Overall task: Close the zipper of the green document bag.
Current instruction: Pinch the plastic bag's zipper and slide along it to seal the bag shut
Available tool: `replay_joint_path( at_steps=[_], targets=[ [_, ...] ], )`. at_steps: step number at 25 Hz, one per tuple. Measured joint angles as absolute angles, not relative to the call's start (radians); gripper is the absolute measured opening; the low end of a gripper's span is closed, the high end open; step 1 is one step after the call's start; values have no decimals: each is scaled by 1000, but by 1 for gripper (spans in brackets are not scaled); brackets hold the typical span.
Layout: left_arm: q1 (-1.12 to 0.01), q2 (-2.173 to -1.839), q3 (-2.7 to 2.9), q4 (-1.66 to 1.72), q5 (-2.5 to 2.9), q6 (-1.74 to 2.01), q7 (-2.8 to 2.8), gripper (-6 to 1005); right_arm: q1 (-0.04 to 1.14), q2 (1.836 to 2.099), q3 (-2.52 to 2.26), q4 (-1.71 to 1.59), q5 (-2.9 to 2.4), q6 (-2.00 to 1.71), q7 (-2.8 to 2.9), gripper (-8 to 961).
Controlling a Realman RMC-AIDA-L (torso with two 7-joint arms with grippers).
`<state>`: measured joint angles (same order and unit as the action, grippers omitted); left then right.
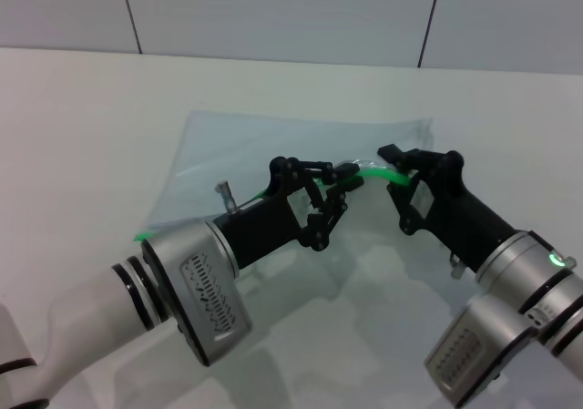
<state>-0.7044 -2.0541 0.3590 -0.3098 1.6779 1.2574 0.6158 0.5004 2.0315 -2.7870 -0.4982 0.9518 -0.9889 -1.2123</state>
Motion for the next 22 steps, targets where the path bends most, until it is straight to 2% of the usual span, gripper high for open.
replay_joint_path(
  at_steps=[22],
  targets=[
    [-666,-2049,274,-301,1672,1250,623,79,487,2028,-2777,-343,956,-1144,-991,168]
  ],
)
